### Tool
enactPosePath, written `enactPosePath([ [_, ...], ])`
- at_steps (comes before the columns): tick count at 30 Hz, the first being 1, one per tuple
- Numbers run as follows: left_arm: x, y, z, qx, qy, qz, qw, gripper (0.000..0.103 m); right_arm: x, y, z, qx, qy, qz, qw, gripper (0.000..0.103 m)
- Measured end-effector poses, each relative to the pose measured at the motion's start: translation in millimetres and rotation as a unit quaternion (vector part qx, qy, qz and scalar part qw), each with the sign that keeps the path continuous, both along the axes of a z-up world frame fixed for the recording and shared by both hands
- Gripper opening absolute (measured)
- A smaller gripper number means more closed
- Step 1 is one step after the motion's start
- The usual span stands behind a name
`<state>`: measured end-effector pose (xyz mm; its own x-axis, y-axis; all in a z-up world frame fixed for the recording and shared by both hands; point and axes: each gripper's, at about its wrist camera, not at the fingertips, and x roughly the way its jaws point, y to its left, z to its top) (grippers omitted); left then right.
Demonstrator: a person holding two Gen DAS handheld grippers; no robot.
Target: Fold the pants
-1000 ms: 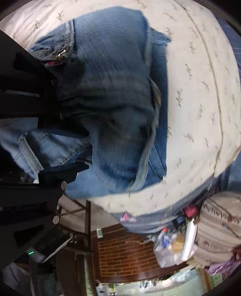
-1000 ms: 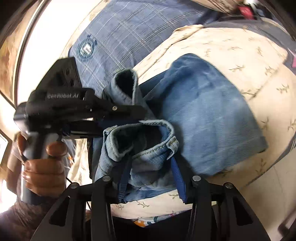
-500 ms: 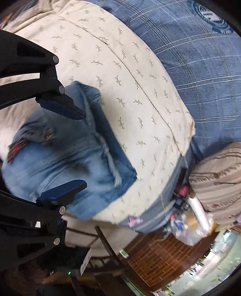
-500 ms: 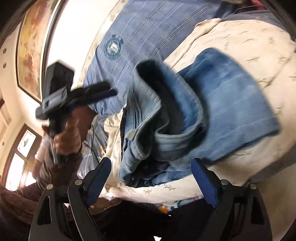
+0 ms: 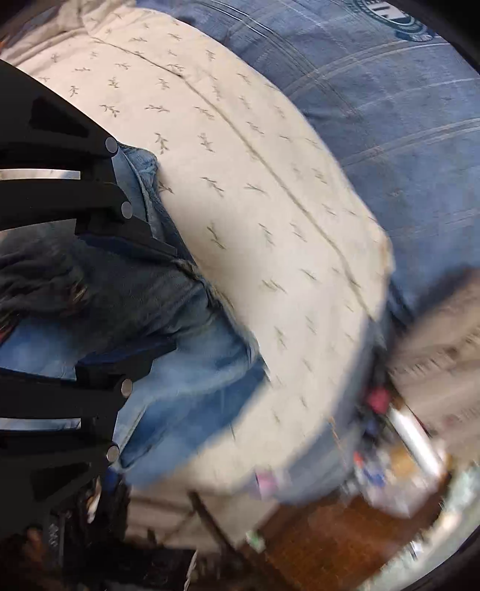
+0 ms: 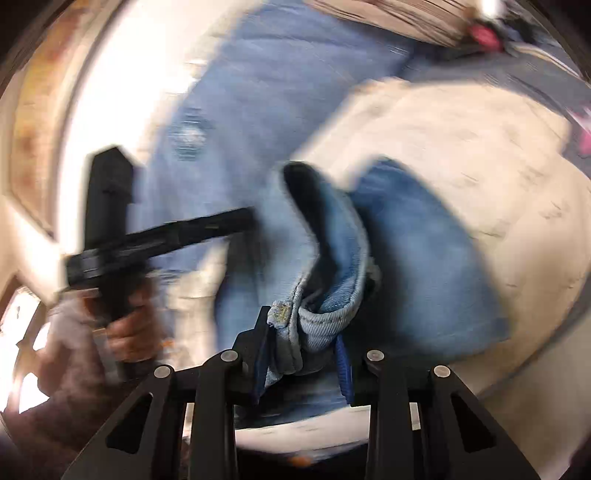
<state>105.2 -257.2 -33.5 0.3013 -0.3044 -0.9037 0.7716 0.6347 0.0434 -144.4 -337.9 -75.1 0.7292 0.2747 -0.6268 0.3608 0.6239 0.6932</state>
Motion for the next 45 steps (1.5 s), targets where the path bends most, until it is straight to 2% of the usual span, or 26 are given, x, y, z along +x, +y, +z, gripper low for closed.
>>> enactPosePath([
  [2,-2,-5,-9,-0.001,-0.016,0.011,0.9998,0.050,-5,-7,-16,0.041,-0.013,-0.021,0.999,0.034],
  [5,-11,-14,-12,-0.008,-0.023,0.014,0.9996,0.051,-3,-2,-11,0.021,-0.015,-0.004,1.000,0.036],
  [10,-13,-19,-18,-0.011,-0.014,0.021,0.9996,0.052,-2,-6,-14,0.030,-0.020,-0.009,0.999,0.042],
  [20,-8,-7,-5,-0.006,-0.012,0.023,0.9997,0.056,0,-1,-12,0.025,-0.012,-0.007,1.000,0.055],
  [24,1,-1,14,-0.022,0.010,0.021,0.9995,0.056,1,3,-2,0.023,-0.012,-0.006,1.000,0.065],
  [26,10,4,29,-0.035,0.007,0.024,0.9991,0.056,-2,5,3,0.020,-0.023,-0.005,1.000,0.070],
  [27,14,5,33,-0.036,0.003,0.025,0.9990,0.057,-3,7,5,0.020,-0.027,-0.002,0.999,0.073],
  [29,22,5,35,-0.029,0.009,0.015,0.9994,0.067,-3,10,7,0.022,-0.035,0.006,0.999,0.074],
  [30,24,4,32,-0.021,0.015,0.008,0.9996,0.068,-2,12,7,0.022,-0.035,0.010,0.999,0.074],
  [35,14,-9,-6,0.047,0.034,-0.056,0.9967,0.071,4,16,-1,0.006,-0.018,0.018,1.000,0.074],
  [36,10,-9,-12,0.052,0.031,-0.065,0.9960,0.072,5,17,-2,0.003,-0.012,0.017,1.000,0.071],
  [37,6,-8,-15,0.050,0.017,-0.070,0.9961,0.072,6,17,-2,0.000,-0.011,0.016,1.000,0.065],
  [38,3,-6,-13,0.041,0.004,-0.072,0.9966,0.067,6,18,-1,-0.005,-0.011,0.017,1.000,0.058],
  [40,2,-1,-4,0.022,0.013,-0.063,0.9977,0.058,4,20,8,-0.013,-0.025,0.024,0.999,0.041],
  [43,-5,7,24,-0.019,0.023,-0.055,0.9981,0.043,-4,14,30,-0.004,-0.060,0.027,0.998,0.039],
  [45,-14,4,45,-0.043,0.008,-0.060,0.9972,0.041,-11,8,45,-0.012,-0.083,0.023,0.996,0.038],
])
